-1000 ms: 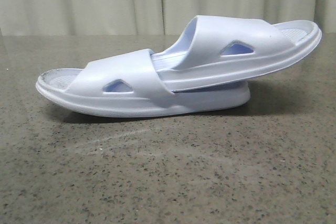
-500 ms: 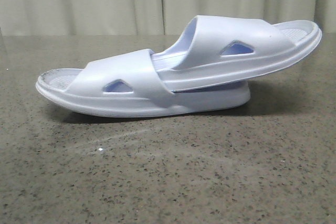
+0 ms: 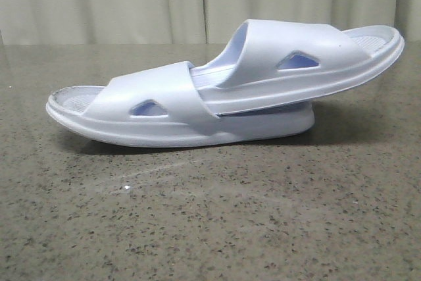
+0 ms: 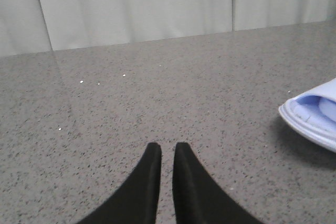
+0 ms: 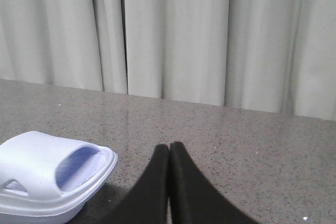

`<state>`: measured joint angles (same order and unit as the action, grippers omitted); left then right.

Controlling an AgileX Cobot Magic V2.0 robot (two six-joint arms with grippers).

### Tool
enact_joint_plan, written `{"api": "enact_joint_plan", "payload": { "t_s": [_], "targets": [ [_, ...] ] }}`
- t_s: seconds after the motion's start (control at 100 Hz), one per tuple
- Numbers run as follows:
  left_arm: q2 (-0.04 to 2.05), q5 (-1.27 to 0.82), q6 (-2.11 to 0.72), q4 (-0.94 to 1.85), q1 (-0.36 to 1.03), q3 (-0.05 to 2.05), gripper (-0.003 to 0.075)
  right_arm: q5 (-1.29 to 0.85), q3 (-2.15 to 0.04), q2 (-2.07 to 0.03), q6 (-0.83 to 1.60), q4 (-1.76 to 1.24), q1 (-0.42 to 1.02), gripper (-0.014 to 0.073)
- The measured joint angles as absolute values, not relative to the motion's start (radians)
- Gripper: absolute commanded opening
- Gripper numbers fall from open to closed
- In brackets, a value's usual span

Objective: Insert blue slippers together front up

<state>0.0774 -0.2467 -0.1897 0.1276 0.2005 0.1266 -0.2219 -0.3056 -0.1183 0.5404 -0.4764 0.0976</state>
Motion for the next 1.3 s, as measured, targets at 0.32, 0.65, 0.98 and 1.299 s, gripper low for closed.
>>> {"api": "enact_joint_plan", "payload": {
  "t_s": [0.32, 0.65, 0.98, 1.299],
  "targets": [
    [-0.004, -0.231, -0.084, -0.027, 0.175, 0.005, 0.0016, -0.222, -0.306, -0.118, 0.540, -0.476, 0.098, -0.0107],
    [-0.004, -0.156, -0.082, -0.032, 0.110, -0.001, 0.0016, -0.222, -0.306, -0.118, 0.540, -0.476, 0.098, -0.0107],
    [-0.004, -0.145, -0.082, 0.000, 0.110, -0.001, 0.0016, -0.222, -0.306, -0.118, 0.540, -0.476, 0.098, -0.0107],
    [-0.004, -0.145, -0.082, 0.000, 0.110, -0.001, 0.0016, -0.222, -0.306, -0.118, 0.540, -0.476, 0.098, -0.0107]
  ]
}}
